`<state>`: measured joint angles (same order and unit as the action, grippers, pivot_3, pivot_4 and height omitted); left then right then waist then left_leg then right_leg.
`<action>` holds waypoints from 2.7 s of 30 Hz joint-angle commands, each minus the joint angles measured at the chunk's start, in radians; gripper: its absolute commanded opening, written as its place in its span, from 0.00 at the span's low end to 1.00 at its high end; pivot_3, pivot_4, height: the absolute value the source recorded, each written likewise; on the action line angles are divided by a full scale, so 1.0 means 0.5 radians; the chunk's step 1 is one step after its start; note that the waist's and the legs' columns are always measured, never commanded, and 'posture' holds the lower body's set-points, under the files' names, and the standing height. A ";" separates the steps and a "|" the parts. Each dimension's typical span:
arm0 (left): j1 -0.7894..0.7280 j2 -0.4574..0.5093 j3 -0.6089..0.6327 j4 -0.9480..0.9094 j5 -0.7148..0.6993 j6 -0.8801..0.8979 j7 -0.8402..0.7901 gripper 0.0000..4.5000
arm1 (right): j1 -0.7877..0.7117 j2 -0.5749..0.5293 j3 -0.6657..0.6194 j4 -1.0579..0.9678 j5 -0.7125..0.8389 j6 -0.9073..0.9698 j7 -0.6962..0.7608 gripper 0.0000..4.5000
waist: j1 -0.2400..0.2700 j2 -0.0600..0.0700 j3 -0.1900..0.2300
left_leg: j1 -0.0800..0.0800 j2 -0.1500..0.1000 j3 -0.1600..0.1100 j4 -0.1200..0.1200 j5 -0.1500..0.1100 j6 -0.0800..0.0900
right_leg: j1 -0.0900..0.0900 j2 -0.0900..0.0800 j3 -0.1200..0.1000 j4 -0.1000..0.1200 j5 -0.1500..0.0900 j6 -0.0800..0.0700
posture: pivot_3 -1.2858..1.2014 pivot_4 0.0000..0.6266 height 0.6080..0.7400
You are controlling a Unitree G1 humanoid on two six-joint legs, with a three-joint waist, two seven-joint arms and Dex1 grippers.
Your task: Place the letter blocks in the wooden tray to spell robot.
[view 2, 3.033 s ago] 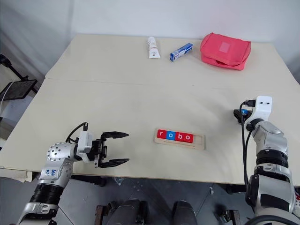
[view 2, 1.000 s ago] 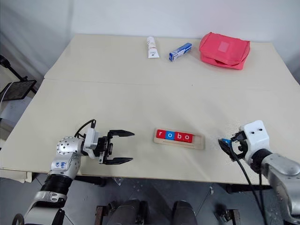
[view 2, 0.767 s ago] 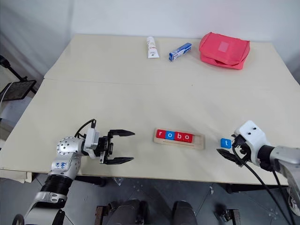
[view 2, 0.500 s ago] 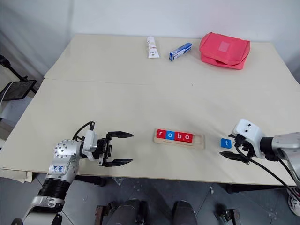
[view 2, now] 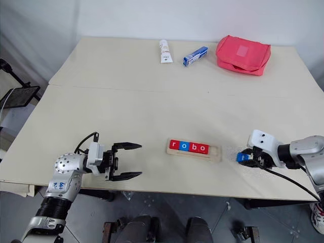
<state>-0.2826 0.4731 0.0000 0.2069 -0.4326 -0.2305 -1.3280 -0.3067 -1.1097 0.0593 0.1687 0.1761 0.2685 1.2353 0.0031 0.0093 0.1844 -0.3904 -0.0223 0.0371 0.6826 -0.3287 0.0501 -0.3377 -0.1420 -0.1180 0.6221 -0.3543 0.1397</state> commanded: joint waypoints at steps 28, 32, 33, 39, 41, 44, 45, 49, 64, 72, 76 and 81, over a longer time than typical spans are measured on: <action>0.030 -0.062 0.005 -0.019 0.004 -0.102 0.076 1.00 | -0.516 0.267 0.317 -0.341 -0.007 0.514 0.024 0.32 | 0.010 0.000 0.000 | -0.002 -0.001 -0.001 -0.001 -0.001 0.000 | -0.004 -0.002 -0.004 0.002 0.000 0.000 | 0.52 0.24 1.00; 0.040 -0.056 0.007 -0.023 0.003 -0.105 0.087 1.00 | -0.507 0.271 0.320 -0.348 0.001 0.515 0.062 0.32 | 0.006 0.000 0.000 | -0.002 -0.001 -0.001 -0.001 -0.001 0.000 | -0.004 -0.002 -0.005 0.002 0.000 0.000 | 0.52 0.24 1.00; 0.042 -0.056 0.008 -0.022 0.003 -0.108 0.089 1.00 | -0.501 0.269 0.323 -0.346 -0.006 0.507 0.068 0.40 | 0.004 0.000 0.000 | -0.002 -0.001 -0.001 -0.001 -0.001 0.000 | -0.004 -0.002 -0.005 0.002 0.000 0.000 | 0.52 0.24 1.00; 0.039 -0.053 0.009 -0.011 0.002 -0.118 0.095 1.00 | -0.517 0.303 0.295 -0.339 0.014 0.504 0.060 0.84 | -0.003 0.000 0.000 | -0.002 -0.001 -0.001 -0.001 -0.001 0.000 | -0.004 -0.002 -0.005 0.002 0.000 0.000 | 0.52 0.24 1.00; 0.034 -0.055 0.006 -0.007 0.004 -0.121 0.095 1.00 | -0.518 0.300 0.268 -0.363 0.036 0.522 0.062 1.00 | -0.004 0.000 0.000 | -0.002 -0.001 -0.001 -0.001 -0.001 0.000 | -0.004 -0.002 -0.005 0.003 0.000 0.000 | 0.52 0.24 1.00; 0.035 -0.056 0.005 -0.004 0.004 -0.128 0.093 1.00 | -0.484 0.285 0.194 -0.416 0.080 0.568 0.033 1.00 | -0.003 0.000 0.000 | -0.002 -0.001 -0.001 -0.001 -0.001 0.000 | -0.004 -0.002 -0.005 0.003 0.000 0.000 | 0.52 0.24 1.00; 0.036 -0.056 0.005 -0.004 0.004 -0.129 0.092 1.00 | -0.468 0.280 0.168 -0.427 0.087 0.581 0.015 1.00 | -0.002 0.000 0.000 | -0.002 -0.001 -0.001 -0.001 -0.001 0.000 | -0.004 -0.002 -0.005 0.003 0.000 0.000 | 0.52 0.24 1.00; 0.046 -0.055 0.002 -0.003 0.000 -0.137 0.085 1.00 | -0.317 0.212 0.020 -0.507 0.152 0.603 0.011 1.00 | 0.006 0.000 0.000 | -0.002 -0.001 -0.002 -0.001 -0.001 0.000 | -0.004 -0.002 -0.005 0.003 0.000 0.000 | 0.52 0.24 1.00; 0.037 -0.048 0.000 0.011 -0.005 -0.135 0.050 1.00 | -0.099 0.148 -0.082 -0.513 0.142 0.614 -0.054 0.56 | 0.001 0.000 0.000 | -0.002 -0.001 0.000 -0.001 -0.001 0.000 | -0.004 -0.002 -0.005 0.003 0.000 0.000 | 0.52 0.24 1.00; 0.060 -0.049 0.001 -0.018 -0.005 -0.125 0.060 1.00 | -0.152 0.179 -0.016 -0.460 0.085 0.594 -0.101 0.01 | 0.001 0.000 0.000 | -0.002 -0.001 0.000 -0.001 -0.001 0.000 | -0.004 -0.003 -0.005 0.003 0.000 0.000 | 0.52 0.24 1.00; 0.071 -0.046 0.005 -0.023 -0.004 -0.128 0.063 1.00 | -0.188 0.221 0.013 -0.467 0.100 0.606 -0.109 0.01 | -0.002 0.000 0.000 | -0.002 -0.001 0.000 -0.001 -0.001 0.000 | -0.004 -0.003 -0.005 0.003 0.000 0.000 | 0.52 0.24 1.00; 0.089 -0.043 0.009 -0.041 -0.006 -0.125 0.075 1.00 | -0.240 0.297 0.046 -0.482 0.103 0.624 -0.131 0.01 | -0.004 0.000 0.000 | -0.002 -0.001 0.000 -0.001 -0.001 0.000 | -0.004 -0.002 -0.005 0.003 0.000 0.000 | 0.52 0.24 1.00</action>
<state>-0.2515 0.4440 -0.0063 0.2128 -0.4284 -0.2852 -1.2946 -0.4150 -0.9621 0.0857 -0.0491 0.2205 0.5733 1.1734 0.0011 0.0094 0.1845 -0.3913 -0.0227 0.0369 0.6822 -0.3291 0.0500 -0.3398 -0.1431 -0.1205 0.6235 -0.3543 0.1397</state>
